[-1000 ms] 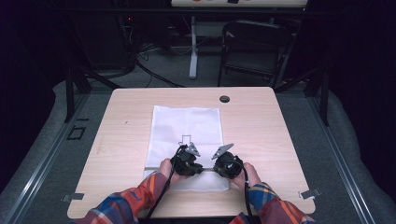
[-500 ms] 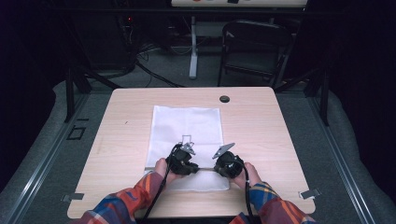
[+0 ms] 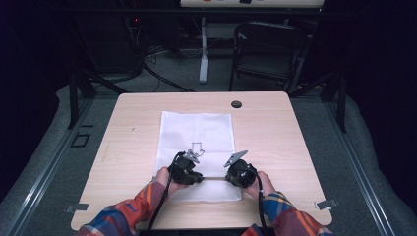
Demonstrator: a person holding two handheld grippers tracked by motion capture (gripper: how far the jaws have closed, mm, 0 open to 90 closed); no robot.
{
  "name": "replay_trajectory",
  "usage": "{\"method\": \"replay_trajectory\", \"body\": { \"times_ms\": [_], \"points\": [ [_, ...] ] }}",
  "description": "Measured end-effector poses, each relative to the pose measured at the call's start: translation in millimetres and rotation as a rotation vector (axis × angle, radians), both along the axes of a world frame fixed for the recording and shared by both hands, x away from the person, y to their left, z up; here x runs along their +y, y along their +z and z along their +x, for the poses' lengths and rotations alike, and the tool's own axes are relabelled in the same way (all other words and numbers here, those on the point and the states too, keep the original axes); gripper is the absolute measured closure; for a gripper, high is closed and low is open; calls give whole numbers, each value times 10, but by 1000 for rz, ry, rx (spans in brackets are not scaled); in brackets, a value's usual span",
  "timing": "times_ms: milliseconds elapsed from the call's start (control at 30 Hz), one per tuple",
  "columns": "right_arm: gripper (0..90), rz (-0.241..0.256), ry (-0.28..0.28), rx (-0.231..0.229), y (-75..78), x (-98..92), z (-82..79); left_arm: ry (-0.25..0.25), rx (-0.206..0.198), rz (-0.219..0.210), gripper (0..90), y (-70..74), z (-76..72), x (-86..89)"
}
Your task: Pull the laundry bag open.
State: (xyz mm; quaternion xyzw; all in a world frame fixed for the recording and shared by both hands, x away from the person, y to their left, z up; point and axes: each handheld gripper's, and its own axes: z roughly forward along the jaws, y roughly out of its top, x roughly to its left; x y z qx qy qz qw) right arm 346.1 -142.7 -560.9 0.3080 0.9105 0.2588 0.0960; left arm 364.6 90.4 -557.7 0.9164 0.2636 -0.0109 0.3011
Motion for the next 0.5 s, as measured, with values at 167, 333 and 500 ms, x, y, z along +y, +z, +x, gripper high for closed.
{"method": "replay_trajectory", "body": {
  "times_ms": [167,333,500],
  "points": [
    [900,-7,2,1,4,1,-1,10,7,2,812,-1,5,81],
    [900,-12,0,3,8,-5,1,15,14,5,811,5,7,142],
    [900,-27,2,12,21,-20,8,20,19,7,810,13,9,193]
  ]
}}
